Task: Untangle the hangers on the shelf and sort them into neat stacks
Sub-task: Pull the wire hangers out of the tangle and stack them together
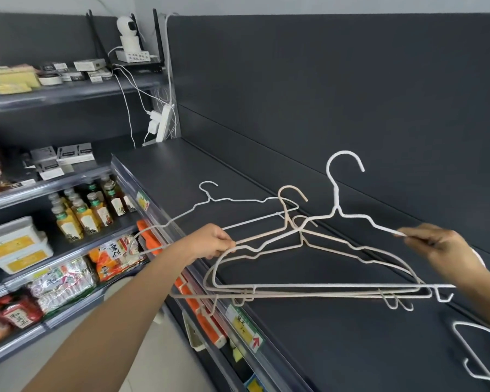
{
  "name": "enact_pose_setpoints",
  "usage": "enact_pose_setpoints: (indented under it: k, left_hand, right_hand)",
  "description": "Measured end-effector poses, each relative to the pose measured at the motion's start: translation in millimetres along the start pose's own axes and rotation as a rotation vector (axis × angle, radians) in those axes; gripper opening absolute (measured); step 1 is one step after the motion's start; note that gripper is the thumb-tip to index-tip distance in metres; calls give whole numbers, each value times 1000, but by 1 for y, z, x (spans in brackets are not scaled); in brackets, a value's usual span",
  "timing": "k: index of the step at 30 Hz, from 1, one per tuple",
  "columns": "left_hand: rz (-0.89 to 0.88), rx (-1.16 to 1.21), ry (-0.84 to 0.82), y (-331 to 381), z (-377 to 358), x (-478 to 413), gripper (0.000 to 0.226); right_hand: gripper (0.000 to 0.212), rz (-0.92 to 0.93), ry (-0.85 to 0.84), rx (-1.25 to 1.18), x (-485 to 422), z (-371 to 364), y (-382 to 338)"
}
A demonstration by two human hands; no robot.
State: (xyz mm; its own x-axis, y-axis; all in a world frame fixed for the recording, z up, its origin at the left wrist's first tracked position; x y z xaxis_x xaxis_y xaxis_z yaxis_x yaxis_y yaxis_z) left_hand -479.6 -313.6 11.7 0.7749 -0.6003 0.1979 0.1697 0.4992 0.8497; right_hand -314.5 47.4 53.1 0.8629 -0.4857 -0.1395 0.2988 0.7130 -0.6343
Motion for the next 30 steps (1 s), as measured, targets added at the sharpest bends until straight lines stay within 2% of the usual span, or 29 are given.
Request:
enact_pose_setpoints:
  k: [11,15,16,19,22,24,27,30]
  left_hand:
    - [-15,-29,-30,-4,-13,-5,23]
    - [-29,0,-11,-6,-19,-14,26]
    - [-30,12,-1,-7,-20,-17,27]
    - [-32,25,38,-9,-22,-27,27]
    - [-104,-3,65,-9,-27,-34,36]
    - [-153,-67,83,-11,-34,-38,38]
    - [-162,-287,52,-17,-51,-39,20]
    - [-173,-441,10,-26,-68,-35,2]
  right_hand:
    - [21,138,145,223,-2,34,7]
    - [21,130,195,164,-4,55,7]
    - [24,95,188,106,-3,60,5]
    - [58,32,155,-54,2,72,0]
    - [66,-26,158,-88,3,69,2]
    - [61,-69,155,-75,6,59,4]
    - [23,-141,183,-16,9,43,7]
    - [20,-173,165,-11,13,23,11]
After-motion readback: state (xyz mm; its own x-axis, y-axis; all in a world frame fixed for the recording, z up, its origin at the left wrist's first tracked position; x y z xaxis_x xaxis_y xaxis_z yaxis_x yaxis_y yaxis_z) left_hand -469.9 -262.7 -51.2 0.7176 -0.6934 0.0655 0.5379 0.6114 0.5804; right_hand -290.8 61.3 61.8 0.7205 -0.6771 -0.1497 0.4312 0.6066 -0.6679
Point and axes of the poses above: each hand's wrist, its own x-axis away from the middle knuckle, its own z-axis out of the back of the hand, y = z × x, the point moved 2 cm from there along -x, towards the middle knuckle, and after that the axes turned 10 degrees about -z, right-handed, at the moved point
